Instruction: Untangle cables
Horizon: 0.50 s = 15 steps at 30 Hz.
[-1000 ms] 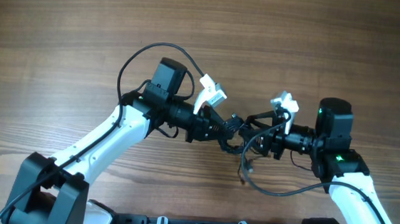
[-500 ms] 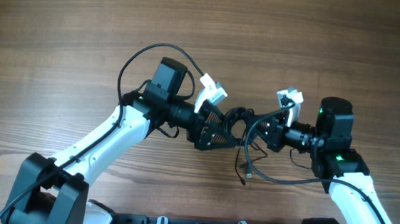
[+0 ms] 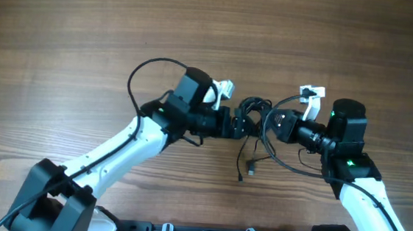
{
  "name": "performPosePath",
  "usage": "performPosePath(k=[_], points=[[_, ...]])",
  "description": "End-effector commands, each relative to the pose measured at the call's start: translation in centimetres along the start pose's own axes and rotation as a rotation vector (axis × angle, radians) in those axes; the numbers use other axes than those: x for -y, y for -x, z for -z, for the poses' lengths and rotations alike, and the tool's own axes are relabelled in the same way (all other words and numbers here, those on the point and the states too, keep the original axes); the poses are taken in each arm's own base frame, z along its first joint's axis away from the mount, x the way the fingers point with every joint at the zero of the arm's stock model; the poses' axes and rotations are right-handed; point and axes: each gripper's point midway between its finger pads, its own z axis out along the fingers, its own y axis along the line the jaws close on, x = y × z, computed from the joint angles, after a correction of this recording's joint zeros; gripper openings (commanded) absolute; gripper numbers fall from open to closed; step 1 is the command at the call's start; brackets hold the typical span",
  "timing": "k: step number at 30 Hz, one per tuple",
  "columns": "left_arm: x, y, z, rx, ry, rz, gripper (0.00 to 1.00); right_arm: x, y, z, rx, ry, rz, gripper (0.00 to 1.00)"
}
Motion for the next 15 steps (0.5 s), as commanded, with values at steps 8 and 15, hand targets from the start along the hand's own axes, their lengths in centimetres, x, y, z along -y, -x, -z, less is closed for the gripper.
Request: performPosePath(k=[8, 15], points=[[-1.7, 3.7, 0.6, 0.254, 0.141, 0.301, 0.64, 0.4, 0.1, 0.0, 0.005, -0.014, -0.075, 0.04], [-1.2, 4.1, 0.6, 0.270, 0.119, 0.288, 0.39, 0.4, 0.1, 0.0, 0.004, -0.014, -0.077, 0.04]])
